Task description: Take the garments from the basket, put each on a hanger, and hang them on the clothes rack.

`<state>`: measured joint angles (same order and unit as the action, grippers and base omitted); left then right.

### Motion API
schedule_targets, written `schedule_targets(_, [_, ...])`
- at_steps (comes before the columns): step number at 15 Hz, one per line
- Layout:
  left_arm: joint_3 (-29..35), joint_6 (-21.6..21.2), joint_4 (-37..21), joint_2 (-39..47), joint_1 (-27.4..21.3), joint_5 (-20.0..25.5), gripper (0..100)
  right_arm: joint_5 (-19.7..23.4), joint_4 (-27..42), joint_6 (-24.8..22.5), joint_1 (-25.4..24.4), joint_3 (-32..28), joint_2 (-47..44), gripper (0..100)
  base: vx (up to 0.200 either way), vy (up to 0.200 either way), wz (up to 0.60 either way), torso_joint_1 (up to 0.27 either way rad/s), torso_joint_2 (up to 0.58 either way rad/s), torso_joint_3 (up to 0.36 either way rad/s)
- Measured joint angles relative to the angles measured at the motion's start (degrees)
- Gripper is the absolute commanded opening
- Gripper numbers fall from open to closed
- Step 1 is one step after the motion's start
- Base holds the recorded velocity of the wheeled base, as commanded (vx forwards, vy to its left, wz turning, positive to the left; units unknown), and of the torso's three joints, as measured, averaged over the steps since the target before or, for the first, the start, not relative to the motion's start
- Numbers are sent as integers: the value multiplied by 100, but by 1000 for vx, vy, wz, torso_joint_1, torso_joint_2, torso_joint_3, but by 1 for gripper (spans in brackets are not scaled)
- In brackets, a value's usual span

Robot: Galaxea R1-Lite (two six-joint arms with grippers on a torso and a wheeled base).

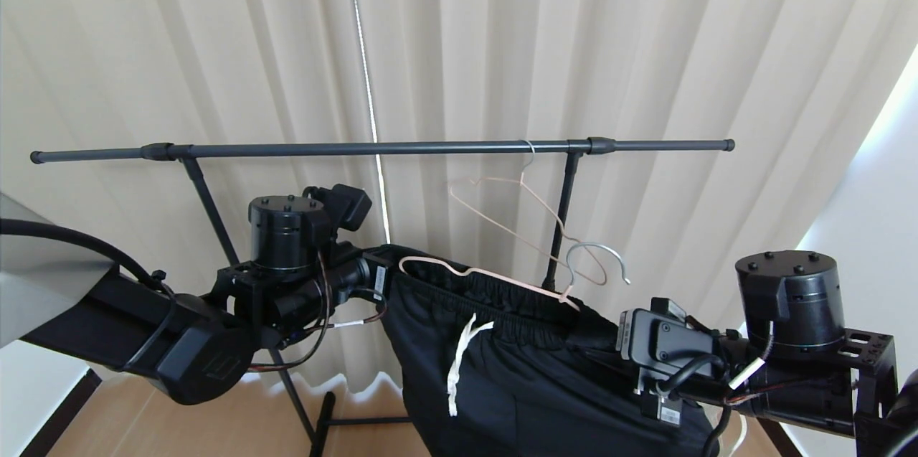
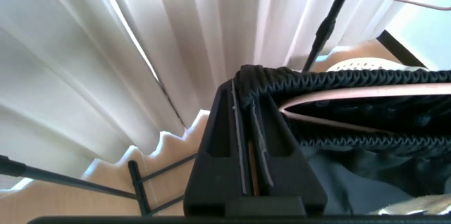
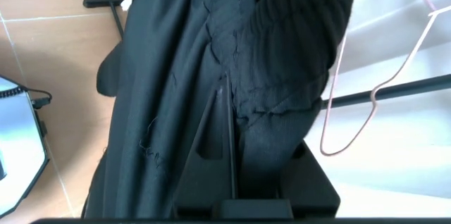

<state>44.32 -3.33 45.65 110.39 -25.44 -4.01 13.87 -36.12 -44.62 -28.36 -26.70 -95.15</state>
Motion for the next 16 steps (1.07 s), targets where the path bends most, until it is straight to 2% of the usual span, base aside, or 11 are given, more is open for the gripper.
schedule_targets(4, [-9,-55,-2,-30,17,0,0,-66,-1,-5,0,-4,-160,0,0,0,0,0,0,0])
schedule_targets(10, [158,-55,-11,-60,317,13,0,-200,-1,-7,-2,33,-258,0,0,0,0,0,0,0])
schedule_targets(16, [-54,-61,-178,-399,-121,-247,0,-362,0,0,-35,-48,-408,0,0,0,0,0,0,0])
